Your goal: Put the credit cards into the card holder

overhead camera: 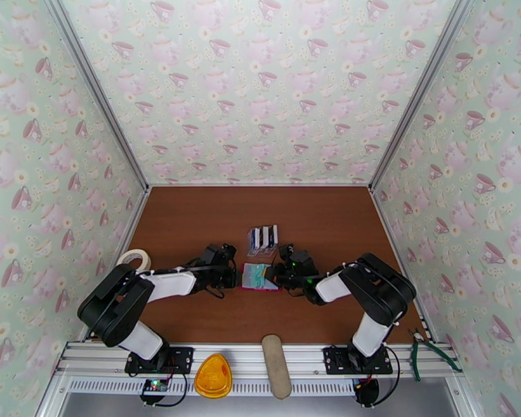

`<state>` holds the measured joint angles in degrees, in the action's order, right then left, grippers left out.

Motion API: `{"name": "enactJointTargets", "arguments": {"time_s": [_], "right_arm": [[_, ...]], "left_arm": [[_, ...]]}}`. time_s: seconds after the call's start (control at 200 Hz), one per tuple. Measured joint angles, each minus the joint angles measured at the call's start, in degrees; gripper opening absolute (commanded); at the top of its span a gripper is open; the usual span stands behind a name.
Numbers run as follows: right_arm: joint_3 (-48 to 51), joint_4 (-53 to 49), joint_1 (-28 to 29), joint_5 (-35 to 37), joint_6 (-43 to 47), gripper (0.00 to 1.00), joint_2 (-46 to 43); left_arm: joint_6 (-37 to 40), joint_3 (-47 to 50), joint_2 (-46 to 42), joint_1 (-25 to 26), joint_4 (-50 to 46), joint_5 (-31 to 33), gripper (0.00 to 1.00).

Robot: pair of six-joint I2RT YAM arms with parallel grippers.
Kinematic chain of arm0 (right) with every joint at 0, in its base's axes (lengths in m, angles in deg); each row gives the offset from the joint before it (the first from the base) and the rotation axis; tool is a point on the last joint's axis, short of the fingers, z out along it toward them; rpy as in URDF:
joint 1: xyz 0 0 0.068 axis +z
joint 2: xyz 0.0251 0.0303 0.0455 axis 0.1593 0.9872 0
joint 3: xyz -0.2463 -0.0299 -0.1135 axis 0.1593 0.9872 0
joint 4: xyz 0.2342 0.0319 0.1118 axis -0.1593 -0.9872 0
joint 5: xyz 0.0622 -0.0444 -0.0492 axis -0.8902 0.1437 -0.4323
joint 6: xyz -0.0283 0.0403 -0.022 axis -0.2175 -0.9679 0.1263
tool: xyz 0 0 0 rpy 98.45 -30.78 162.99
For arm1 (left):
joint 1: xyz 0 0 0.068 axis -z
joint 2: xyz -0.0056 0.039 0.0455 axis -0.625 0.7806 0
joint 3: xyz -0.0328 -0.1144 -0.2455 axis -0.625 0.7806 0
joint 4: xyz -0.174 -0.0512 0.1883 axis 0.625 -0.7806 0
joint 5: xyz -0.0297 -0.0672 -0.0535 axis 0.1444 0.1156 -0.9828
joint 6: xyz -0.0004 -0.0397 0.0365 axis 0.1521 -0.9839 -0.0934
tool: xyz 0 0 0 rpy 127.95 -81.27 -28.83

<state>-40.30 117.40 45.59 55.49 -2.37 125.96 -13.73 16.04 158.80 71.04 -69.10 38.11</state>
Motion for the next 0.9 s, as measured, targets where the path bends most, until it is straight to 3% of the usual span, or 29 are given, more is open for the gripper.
{"name": "enactJointTargets", "arguments": {"time_s": [0.225, 0.566, 0.897], "right_arm": [[-3.9, -12.3, 1.2, 3.0, 3.0, 0.29, -3.3], [-13.8, -35.2, 4.8, 11.9, 9.6, 0.29, -5.1], [-19.7, -45.0, 7.4, 16.4, 12.7, 0.29, -3.7]], "left_arm": [[-0.2, 0.3, -0.1, 0.0, 0.6, 0.0, 0.19], [-0.8, 0.5, -0.2, 0.2, 1.0, 0.0, 0.19], [-1.3, 0.5, -0.1, 0.6, 1.2, 0.0, 0.18]]}}
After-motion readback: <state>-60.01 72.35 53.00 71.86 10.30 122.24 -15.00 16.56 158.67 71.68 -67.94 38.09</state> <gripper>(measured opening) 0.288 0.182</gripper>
